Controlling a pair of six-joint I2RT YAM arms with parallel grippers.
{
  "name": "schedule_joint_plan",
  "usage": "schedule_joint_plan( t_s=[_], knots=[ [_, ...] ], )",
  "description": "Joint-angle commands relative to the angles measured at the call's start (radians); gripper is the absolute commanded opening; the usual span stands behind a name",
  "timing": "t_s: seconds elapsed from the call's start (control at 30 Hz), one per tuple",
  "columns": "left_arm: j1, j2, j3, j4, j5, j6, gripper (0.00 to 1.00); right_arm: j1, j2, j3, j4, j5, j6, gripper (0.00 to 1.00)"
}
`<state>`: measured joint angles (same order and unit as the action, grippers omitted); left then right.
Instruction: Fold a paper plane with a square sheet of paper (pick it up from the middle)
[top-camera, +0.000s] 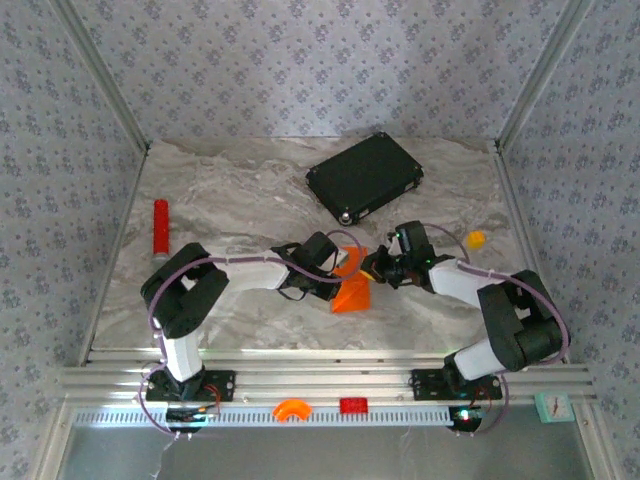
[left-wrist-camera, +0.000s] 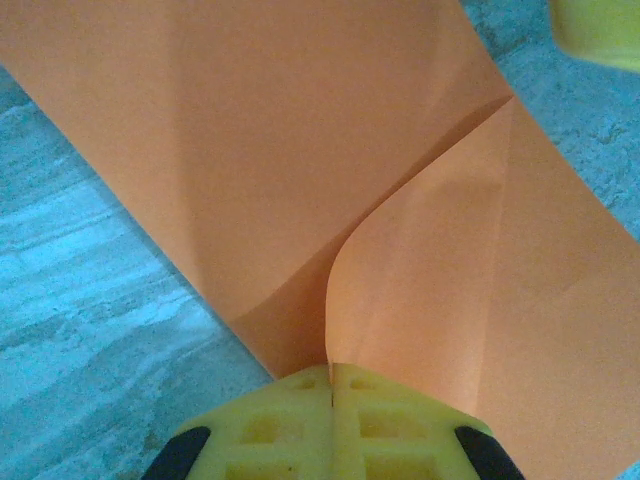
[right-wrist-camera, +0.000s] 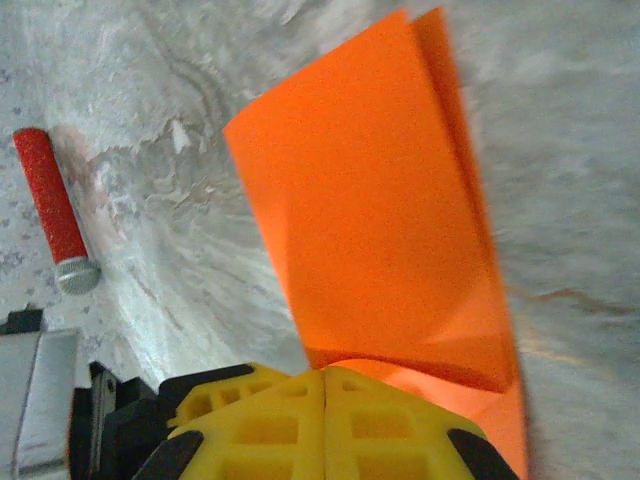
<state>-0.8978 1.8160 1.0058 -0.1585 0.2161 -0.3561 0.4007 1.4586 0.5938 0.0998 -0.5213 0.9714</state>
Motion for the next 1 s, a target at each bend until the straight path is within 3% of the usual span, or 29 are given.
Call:
schedule_joint_plan(
  t_s=[0.0, 0.3, 0.53, 0.97],
  knots=[
    [-0.003, 0.0, 0.005, -0.036, -0.014, 0.019, 0.0, 0.035, -0.011, 0.018, -0.053, 0.042, 0.007, 0.07],
    [-0.003, 0.005, 0.004, -0.036, -0.009, 0.021, 0.0, 0.081, 0.068, 0.012, -0.058, 0.047, -0.015, 0.06],
    [-0.003, 0.002, -0.005, -0.032, -0.009, 0.018, 0.0, 0.049, 0.116, -0.045, -0.032, 0.061, 0.0, 0.05],
    [-0.003, 0.011, 0.005, -0.036, -0.008, 0.022, 0.0, 0.082, 0.039, 0.03, -0.046, 0.004, -0.014, 0.06]
  ],
)
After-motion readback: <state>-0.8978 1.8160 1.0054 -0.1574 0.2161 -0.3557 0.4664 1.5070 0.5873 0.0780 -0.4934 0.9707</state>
